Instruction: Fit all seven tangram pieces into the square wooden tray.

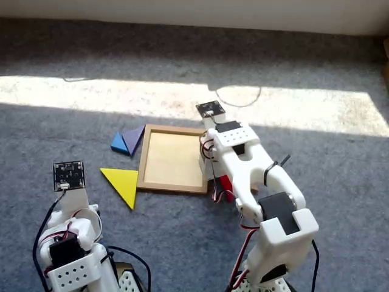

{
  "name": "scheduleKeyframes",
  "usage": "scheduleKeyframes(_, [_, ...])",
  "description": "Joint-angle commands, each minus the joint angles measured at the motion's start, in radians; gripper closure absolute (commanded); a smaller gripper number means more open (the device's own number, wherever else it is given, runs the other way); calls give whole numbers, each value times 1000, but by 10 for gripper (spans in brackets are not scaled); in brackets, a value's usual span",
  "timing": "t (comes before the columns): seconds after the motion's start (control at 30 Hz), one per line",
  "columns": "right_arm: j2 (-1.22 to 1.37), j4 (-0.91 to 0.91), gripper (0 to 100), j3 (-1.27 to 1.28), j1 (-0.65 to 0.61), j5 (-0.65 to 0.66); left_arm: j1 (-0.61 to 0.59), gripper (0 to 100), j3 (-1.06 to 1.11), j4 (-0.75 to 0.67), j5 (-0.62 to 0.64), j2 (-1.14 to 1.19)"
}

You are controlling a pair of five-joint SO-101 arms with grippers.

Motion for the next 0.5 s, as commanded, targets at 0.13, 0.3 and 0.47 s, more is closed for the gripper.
scheduleKeyframes(0.13, [-8,-73,677,5,56,87,-15,993,21,8,-2,-31])
scheduleKeyframes(0.3, [-10,-73,677,4,58,91,-15,993,21,8,-2,-31])
scheduleKeyframes(0.47, [-12,-70,677,5,54,91,-15,993,21,8,-2,-31])
